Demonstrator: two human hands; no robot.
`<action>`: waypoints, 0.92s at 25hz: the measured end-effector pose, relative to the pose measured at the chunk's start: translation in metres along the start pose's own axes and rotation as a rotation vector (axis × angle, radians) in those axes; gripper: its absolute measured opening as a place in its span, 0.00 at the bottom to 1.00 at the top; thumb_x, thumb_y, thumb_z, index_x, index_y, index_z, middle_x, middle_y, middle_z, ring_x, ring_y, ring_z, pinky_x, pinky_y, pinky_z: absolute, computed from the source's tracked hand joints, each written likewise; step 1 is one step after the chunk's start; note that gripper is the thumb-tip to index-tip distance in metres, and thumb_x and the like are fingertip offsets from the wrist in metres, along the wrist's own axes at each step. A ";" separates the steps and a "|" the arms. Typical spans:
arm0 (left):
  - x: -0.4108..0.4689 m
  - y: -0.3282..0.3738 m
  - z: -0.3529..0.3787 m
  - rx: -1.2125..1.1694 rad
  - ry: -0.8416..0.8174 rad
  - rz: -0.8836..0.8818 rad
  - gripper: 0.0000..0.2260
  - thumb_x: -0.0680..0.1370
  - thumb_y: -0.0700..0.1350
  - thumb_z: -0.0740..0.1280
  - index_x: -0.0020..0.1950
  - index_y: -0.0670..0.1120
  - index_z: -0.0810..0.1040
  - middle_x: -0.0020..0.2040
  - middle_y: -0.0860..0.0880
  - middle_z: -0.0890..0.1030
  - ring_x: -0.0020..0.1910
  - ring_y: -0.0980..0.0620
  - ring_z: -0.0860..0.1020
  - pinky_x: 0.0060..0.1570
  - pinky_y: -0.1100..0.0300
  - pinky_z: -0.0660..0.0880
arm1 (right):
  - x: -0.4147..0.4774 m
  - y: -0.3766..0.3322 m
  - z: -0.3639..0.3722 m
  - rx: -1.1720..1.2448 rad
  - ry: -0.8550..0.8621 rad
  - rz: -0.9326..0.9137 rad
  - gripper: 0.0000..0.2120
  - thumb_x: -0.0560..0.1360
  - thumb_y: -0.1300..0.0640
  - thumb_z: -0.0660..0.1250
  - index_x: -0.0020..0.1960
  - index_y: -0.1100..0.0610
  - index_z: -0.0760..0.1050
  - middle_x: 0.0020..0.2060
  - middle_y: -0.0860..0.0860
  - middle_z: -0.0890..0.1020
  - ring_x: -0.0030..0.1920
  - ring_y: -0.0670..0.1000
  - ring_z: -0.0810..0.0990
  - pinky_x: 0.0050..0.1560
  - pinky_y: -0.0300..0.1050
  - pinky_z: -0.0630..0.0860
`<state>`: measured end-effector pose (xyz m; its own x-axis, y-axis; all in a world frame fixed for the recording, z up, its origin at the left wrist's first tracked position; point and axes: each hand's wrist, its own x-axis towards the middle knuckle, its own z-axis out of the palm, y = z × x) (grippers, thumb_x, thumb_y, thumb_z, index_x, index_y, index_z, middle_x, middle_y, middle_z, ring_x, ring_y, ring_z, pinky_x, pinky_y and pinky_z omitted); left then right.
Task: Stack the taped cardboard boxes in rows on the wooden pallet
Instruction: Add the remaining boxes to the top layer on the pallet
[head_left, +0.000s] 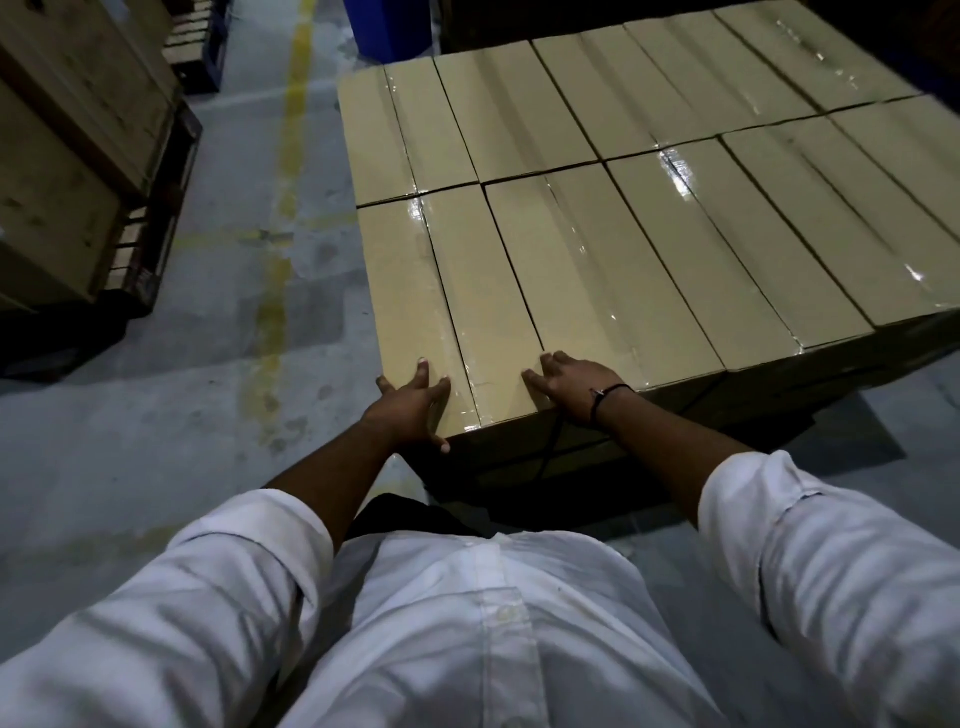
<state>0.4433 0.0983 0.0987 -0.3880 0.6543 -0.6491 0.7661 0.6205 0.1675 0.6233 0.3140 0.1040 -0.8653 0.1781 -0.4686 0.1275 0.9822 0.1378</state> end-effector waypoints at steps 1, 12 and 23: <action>0.000 0.000 0.000 -0.001 -0.002 -0.003 0.51 0.72 0.60 0.77 0.84 0.56 0.47 0.83 0.47 0.36 0.76 0.22 0.37 0.74 0.29 0.51 | 0.002 0.000 0.001 -0.012 -0.001 0.003 0.40 0.79 0.66 0.67 0.83 0.53 0.49 0.78 0.62 0.59 0.76 0.61 0.64 0.66 0.56 0.77; 0.002 0.002 0.000 0.001 -0.020 -0.016 0.51 0.72 0.60 0.77 0.84 0.56 0.46 0.83 0.47 0.35 0.76 0.22 0.36 0.74 0.29 0.50 | 0.007 -0.004 0.005 0.021 -0.016 0.061 0.38 0.80 0.67 0.64 0.83 0.52 0.51 0.79 0.63 0.59 0.77 0.62 0.63 0.68 0.57 0.75; -0.022 0.035 -0.001 0.087 0.035 -0.046 0.51 0.73 0.64 0.74 0.84 0.53 0.46 0.84 0.45 0.41 0.80 0.28 0.47 0.76 0.34 0.58 | -0.026 -0.016 0.003 0.310 -0.069 0.097 0.43 0.80 0.59 0.69 0.84 0.52 0.44 0.83 0.58 0.42 0.82 0.61 0.45 0.79 0.57 0.56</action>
<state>0.4784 0.1066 0.1192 -0.4400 0.6416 -0.6283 0.7880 0.6114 0.0724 0.6454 0.2942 0.1116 -0.8082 0.2647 -0.5260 0.3581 0.9301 -0.0822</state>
